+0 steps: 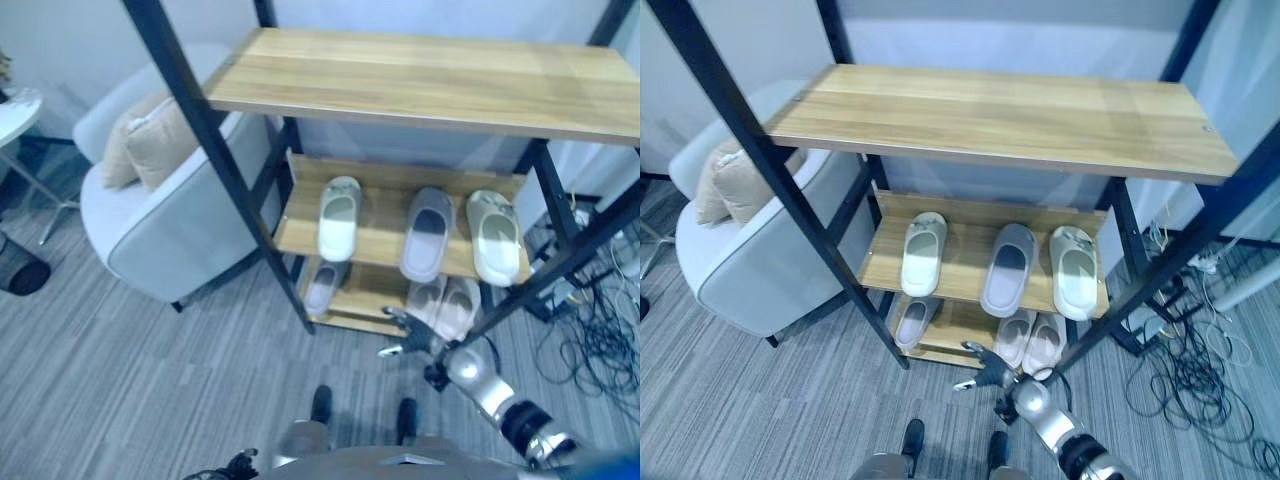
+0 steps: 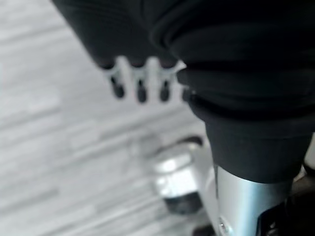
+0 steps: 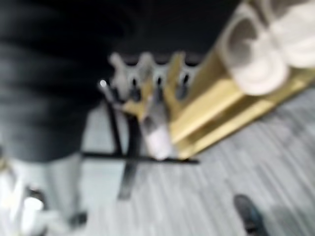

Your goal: Arrange the slippers neatly on the shoe rack.

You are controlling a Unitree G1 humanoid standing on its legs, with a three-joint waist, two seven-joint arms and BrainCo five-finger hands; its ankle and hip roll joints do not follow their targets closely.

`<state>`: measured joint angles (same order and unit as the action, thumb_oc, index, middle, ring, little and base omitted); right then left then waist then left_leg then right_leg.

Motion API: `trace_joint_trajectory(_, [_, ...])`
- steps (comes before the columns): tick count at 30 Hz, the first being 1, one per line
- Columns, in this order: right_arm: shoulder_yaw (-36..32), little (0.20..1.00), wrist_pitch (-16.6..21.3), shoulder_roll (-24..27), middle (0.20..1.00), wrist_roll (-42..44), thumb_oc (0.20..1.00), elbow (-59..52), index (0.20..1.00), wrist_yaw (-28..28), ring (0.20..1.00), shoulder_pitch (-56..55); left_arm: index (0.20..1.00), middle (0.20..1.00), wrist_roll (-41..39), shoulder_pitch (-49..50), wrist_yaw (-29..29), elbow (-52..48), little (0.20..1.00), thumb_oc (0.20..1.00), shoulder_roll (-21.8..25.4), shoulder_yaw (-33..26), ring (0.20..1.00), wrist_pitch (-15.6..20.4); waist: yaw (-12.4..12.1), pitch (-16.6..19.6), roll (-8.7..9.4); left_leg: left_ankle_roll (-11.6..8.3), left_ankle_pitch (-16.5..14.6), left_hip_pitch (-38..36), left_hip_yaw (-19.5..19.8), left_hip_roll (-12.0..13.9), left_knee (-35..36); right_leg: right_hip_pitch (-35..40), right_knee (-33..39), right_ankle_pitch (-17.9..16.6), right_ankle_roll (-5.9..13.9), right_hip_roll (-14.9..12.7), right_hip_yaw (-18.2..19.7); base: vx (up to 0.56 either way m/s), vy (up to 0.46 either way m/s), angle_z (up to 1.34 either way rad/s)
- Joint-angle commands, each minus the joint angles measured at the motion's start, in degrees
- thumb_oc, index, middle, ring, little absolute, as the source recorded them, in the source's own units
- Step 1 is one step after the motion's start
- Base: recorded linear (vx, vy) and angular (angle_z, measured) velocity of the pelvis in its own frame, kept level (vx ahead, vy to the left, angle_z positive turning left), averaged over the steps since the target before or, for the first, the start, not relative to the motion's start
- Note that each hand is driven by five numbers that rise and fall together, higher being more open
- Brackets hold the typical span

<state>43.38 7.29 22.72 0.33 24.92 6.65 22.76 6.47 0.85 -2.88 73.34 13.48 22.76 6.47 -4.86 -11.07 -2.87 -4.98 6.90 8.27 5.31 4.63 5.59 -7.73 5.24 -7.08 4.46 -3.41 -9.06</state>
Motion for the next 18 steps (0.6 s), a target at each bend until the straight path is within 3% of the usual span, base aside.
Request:
trace_joint_trajectory(1, [-2.05, 1.0, 3.98, 1.71, 1.0, -1.32, 1.0, -7.78, 1.0, 1.77, 1.0, 3.54, 1.0, 1.0, 0.73, -4.42, -1.33, 0.89, 1.0, 1.0, -0.81, -0.58, 1.0, 1.48, -0.62, -5.46, 0.72, 0.9, -5.77, -0.12, -0.19, 0.89, -7.4, 2.91, -9.13, 9.09, 2.73, -5.43, 2.26, -0.06, -0.044, 0.06])
trace_joint_trajectory(6, [-1.78, 1.0, 6.35, 7.97, 1.0, -7.21, 1.0, -21.0, 1.0, 1.31, 1.0, 9.78, 1.0, 1.0, 0.95, -4.98, -1.64, 0.37, 1.0, 1.0, -0.91, -0.34, 1.0, 1.86, -0.17, -6.49, 0.77, 0.91, -5.82, 0.56, -0.6, 1.31, -7.56, 1.11, -10.56, 9.39, 2.85, -5.22, 3.08, -0.01, -0.027, -0.02])
trace_joint_trajectory(8, [-2.98, 1.0, 7.72, 10.48, 1.0, -8.72, 1.0, -26.9, 1.0, -0.26, 1.0, 12.5, 1.0, 1.0, 0.84, -5.44, -2.11, 0.2, 1.0, 1.0, -0.94, 0.07, 1.0, 2.22, 0.16, -7.29, 0.67, 0.83, -5.65, 1.17, -0.76, 1.44, -7.71, 0.0, -11.19, 9.41, 2.91, -5.12, 3.51, -0.01, -0.018, -0.05])
trace_joint_trajectory(9, [-4.58, 1.0, 8.6, 13.08, 1.0, -13.46, 1.0, -30.64, 1.0, -3.67, 1.0, 14.27, 1.0, 1.0, 0.49, -5.52, -2.32, -0.28, 1.0, 1.0, -1.18, 0.24, 1.0, 2.41, 0.5, -7.99, 0.56, 0.83, -5.7, 1.58, -1.06, 1.56, -7.89, -0.86, -11.62, 9.44, 2.94, -4.97, 3.78, -0.01, -0.024, -0.07])
trace_joint_trajectory(13, [-9.39, 1.0, 8.8, 17.26, 1.0, -24.01, 1.0, -34.16, 1.0, -11.18, 1.0, 15.41, 1.0, 1.0, -0.15, -6.11, -3.58, -0.45, 1.0, 1.0, -1.31, -0.18, 1.0, 2.71, 0.99, -8.87, 0.57, 0.89, -5.81, 2.13, -1.39, 1.77, -7.89, -1.91, -12.08, 9.53, 3.02, -4.67, 4.16, 0.0, -0.023, -0.13])
trace_joint_trajectory(18, [-16.16, 1.0, 6.36, 17.55, 1.0, -28.11, 1.0, -29.27, 1.0, -18.36, 1.0, 13.6, 1.0, 1.0, -0.5, -6.47, -4.16, -0.95, 1.0, 1.0, -1.68, 0.72, 1.0, 2.94, 1.18, -9.26, 0.48, 1.08, -5.76, 2.71, -1.24, 1.81, -7.28, -2.75, -11.7, 9.28, 3.02, -4.5, 4.29, 0.02, -0.02, -0.06])
